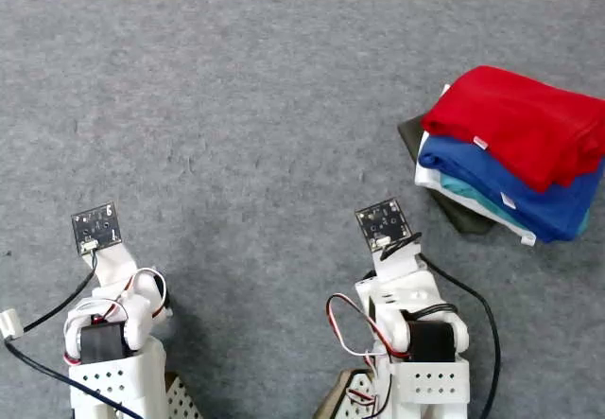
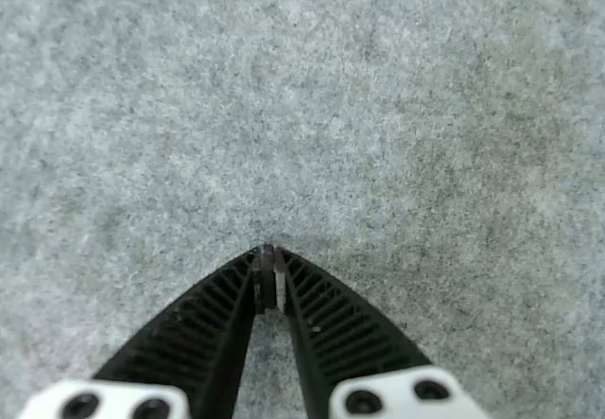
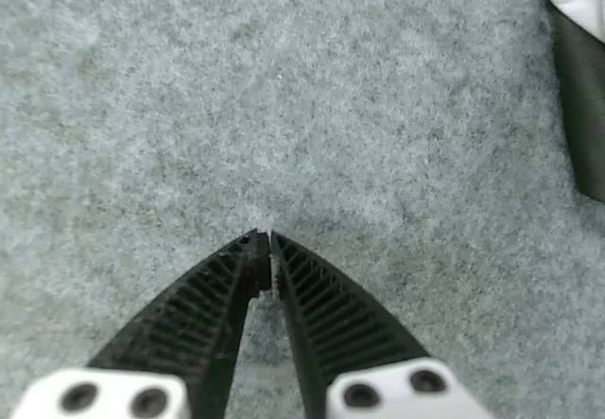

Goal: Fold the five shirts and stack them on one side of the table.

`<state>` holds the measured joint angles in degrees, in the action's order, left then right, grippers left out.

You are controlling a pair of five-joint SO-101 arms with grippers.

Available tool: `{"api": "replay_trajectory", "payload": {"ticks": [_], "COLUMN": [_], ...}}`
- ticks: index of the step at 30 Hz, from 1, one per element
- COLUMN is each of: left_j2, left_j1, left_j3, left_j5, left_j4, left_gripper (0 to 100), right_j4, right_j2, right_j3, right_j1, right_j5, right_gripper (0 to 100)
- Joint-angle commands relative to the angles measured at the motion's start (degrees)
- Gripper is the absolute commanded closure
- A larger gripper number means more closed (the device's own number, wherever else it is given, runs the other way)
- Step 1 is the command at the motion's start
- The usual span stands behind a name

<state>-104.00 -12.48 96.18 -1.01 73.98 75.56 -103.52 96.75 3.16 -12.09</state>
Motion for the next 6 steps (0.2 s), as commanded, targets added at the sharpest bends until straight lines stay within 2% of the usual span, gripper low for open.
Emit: {"api": "replay_trajectory", "payload": {"ticks": [1, 6], "left_j2": [-0.31, -0.31], "left_j1": [0.44, 0.44], "left_j3": [0.70, 0.70], "left_j5": [-0.18, -0.18], "left_j4": [-1.05, -1.05], "left_gripper": [98, 98], "right_j4": [0.18, 0.18], "right_j2": [-6.46, -6.46], "right_j3": [-0.04, -0.04], "right_j1": [0.40, 0.40], "right_j5": [0.53, 0.53], "right_gripper": [98.6, 98.6]}}
